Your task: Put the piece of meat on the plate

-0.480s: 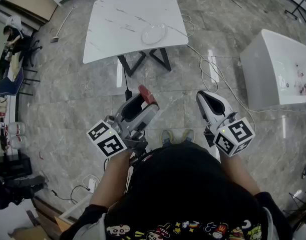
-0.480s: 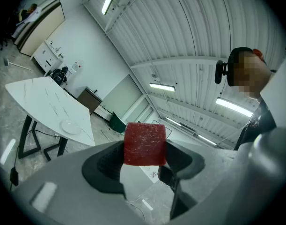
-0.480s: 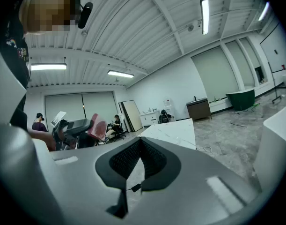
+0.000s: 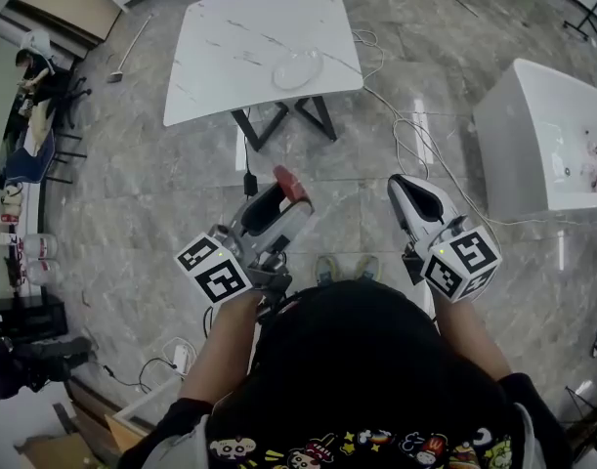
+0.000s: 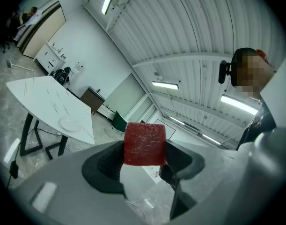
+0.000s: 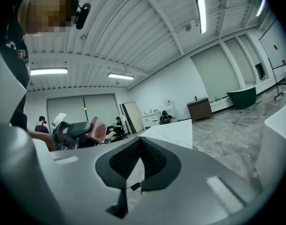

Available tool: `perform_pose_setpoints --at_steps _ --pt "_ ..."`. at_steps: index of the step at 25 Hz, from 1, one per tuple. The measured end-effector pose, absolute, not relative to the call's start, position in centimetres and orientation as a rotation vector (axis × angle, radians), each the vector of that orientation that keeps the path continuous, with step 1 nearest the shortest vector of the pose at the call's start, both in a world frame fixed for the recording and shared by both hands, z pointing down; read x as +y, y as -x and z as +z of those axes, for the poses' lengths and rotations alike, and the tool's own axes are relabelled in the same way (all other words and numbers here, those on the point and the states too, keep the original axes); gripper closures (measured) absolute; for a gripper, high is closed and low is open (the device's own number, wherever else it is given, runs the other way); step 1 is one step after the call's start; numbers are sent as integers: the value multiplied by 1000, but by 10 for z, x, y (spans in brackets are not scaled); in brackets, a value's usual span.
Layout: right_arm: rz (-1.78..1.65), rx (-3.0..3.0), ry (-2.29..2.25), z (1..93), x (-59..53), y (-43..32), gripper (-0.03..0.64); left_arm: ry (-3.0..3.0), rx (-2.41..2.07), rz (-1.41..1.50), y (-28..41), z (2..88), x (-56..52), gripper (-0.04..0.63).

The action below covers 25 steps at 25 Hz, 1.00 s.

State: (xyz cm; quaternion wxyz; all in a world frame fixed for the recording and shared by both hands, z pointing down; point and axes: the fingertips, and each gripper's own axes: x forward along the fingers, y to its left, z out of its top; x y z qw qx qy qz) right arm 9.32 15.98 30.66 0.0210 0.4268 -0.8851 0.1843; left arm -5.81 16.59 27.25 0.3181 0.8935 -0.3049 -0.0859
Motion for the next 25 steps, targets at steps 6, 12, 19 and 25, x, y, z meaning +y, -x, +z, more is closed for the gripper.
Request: perform_pose_setpoints --at_steps 6,12,19,25 --pt "600 -2757 -1298 312 160 -111 594 -2327 -844 -161 42 285 160 209" --pt "616 -2763 -1236 325 162 -133 594 -2306 -892 -118 21 302 157 209" --pt "619 -2759 -1208 336 162 -150 594 -2296 -891 -115 1 312 158 209" --pt "625 -2736 -1222 342 149 -144 594 -2312 -869 -132 6 312 143 209"
